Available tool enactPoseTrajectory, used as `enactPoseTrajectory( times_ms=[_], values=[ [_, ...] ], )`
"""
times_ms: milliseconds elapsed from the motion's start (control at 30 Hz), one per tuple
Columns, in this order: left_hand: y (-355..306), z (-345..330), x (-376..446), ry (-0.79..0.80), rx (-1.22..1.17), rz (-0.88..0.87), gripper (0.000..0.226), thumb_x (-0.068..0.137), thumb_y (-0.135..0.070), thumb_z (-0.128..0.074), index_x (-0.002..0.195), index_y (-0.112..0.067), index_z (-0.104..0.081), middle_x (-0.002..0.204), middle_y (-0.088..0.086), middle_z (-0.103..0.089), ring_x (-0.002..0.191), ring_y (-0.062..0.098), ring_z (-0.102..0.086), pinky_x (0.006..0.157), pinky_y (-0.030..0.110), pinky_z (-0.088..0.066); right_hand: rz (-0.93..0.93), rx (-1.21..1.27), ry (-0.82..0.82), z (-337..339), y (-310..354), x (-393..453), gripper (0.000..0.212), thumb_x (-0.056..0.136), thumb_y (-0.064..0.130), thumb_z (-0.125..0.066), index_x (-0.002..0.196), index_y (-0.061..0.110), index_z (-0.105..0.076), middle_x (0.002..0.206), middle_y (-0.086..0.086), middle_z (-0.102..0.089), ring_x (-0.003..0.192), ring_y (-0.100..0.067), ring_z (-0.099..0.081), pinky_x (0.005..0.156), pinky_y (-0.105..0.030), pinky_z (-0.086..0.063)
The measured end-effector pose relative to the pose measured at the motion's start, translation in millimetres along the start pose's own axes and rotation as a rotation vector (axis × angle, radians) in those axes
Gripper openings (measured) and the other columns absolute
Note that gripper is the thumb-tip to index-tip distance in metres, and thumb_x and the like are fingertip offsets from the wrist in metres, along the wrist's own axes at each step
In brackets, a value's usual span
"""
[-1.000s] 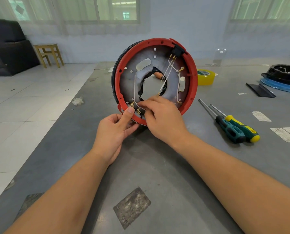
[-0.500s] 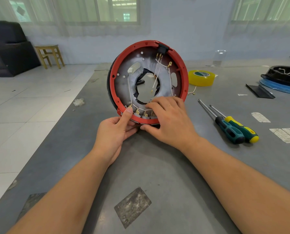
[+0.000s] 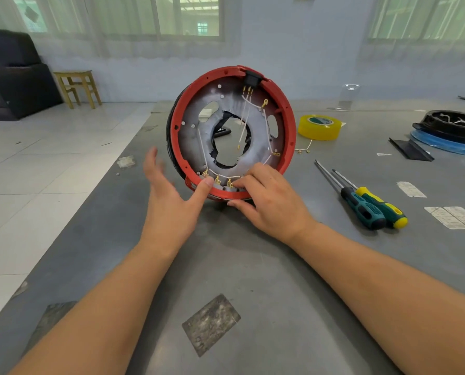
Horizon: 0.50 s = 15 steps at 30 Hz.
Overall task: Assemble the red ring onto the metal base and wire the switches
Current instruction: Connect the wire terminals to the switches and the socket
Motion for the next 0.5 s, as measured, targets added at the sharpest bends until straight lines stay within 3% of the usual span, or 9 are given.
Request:
enactPoseTrajectory(
  times_ms=[33, 67, 167, 267, 400, 500],
  values=[
    [-4, 4, 0, -0.074, 0.107, -0.154, 0.098, 0.088, -0.05, -0.078, 0.159, -0.035, -0.013, 0.17, 0.007, -0.022, 0.158, 0.02, -0.025, 0.127, 0.036, -0.025, 0.0, -0.001, 0.002, 0, 1, 1, 0.033, 0.094, 0.033, -0.072, 0.106, 0.002, -0.07, 0.097, -0.014, -0.06, 0.087, -0.032, -0.059, 0.077, -0.047, -0.052],
    [-8, 7, 1, -0.132, 0.235, -0.325, 0.089, 0.091, -0.045, -0.077, 0.159, -0.028, -0.024, 0.17, 0.008, -0.019, 0.16, 0.026, -0.016, 0.129, 0.037, -0.018, 0.001, -0.001, 0.002, 0, 1, 1, 0.033, 0.094, 0.032, -0.072, 0.106, 0.002, -0.07, 0.097, -0.015, -0.06, 0.087, -0.032, -0.059, 0.077, -0.048, -0.052],
    [-13, 10, 8, -0.087, 0.547, -0.744, 0.04, 0.094, -0.044, -0.072, 0.125, -0.019, -0.067, 0.14, 0.009, -0.056, 0.147, 0.035, -0.039, 0.123, 0.05, -0.027, -0.002, 0.007, -0.004, 1, -2, 1, 0.033, 0.094, 0.03, -0.073, 0.106, 0.0, -0.069, 0.096, -0.017, -0.06, 0.085, -0.034, -0.059, 0.076, -0.05, -0.052],
    [-7, 7, 12, 0.041, 0.664, -0.789, 0.043, 0.091, -0.051, -0.071, 0.113, -0.015, -0.074, 0.12, 0.007, -0.066, 0.136, 0.035, -0.051, 0.124, 0.052, -0.028, 0.004, -0.003, -0.006, 2, -5, 2, 0.033, 0.094, 0.029, -0.072, 0.109, 0.0, -0.07, 0.095, -0.017, -0.06, 0.084, -0.035, -0.06, 0.075, -0.05, -0.053],
    [-11, 3, 19, 0.031, 0.678, -0.808, 0.037, 0.085, -0.042, -0.081, 0.108, -0.012, -0.077, 0.106, 0.009, -0.067, 0.116, 0.038, -0.059, 0.118, 0.057, -0.036, 0.023, -0.006, -0.015, 3, -8, 4, 0.034, 0.095, 0.032, -0.07, 0.108, 0.0, -0.072, 0.091, -0.017, -0.06, 0.08, -0.034, -0.059, 0.073, -0.048, -0.052],
    [-11, 10, 29, 0.082, 0.715, -0.9, 0.034, 0.088, -0.039, -0.082, 0.109, -0.013, -0.077, 0.103, 0.008, -0.069, 0.102, 0.039, -0.062, 0.101, 0.055, -0.048, 0.039, -0.014, -0.026, 4, -11, 3, 0.033, 0.093, 0.032, -0.074, 0.107, 0.002, -0.072, 0.09, -0.015, -0.06, 0.079, -0.032, -0.059, 0.072, -0.047, -0.053]
  ],
)
Point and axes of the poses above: each hand's wrist, its own x-axis towards the middle knuckle, its own z-axis out of the back of the hand, y = z × x, the point moved 1 cm from there along x, towards the middle knuckle
